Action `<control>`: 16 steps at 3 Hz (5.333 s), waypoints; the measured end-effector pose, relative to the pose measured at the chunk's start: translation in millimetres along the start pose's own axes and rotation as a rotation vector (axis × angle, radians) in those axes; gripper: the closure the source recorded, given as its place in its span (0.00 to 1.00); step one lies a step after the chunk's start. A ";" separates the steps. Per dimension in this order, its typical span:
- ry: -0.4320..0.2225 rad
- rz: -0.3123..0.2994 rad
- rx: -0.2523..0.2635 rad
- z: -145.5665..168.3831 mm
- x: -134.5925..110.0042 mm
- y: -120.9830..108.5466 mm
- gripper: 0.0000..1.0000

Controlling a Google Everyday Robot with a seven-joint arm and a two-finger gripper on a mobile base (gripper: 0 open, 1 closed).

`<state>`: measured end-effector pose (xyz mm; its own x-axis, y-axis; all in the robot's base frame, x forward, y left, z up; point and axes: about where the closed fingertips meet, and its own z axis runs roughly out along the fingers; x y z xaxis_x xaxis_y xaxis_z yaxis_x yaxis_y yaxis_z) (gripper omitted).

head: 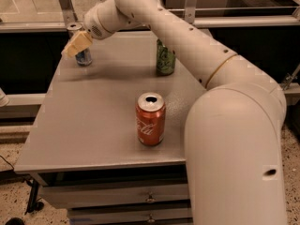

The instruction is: Move redbull can near coke can

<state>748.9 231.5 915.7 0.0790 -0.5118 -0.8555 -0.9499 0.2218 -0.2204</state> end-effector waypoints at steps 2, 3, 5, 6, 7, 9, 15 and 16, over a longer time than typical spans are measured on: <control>0.000 0.020 0.003 0.1 10.3 -5.9 0.42; -0.021 0.034 0.011 -13.9 5.9 -3.7 0.64; -0.080 0.104 0.093 -102.6 8.4 18.5 1.00; -0.083 0.199 0.163 -158.5 39.3 33.6 1.00; -0.035 0.309 0.259 -221.1 93.7 43.9 1.00; 0.064 0.431 0.378 -314.2 159.6 69.8 1.00; -0.214 0.292 0.391 -371.6 130.5 167.2 1.00; -0.202 0.259 0.294 -368.7 137.9 181.3 1.00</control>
Offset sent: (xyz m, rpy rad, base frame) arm 0.0093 -0.0181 -0.0020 0.0209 0.0182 -0.0305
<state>476.0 -104.9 930.6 -0.0650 -0.2426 -0.9679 -0.8221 0.5629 -0.0858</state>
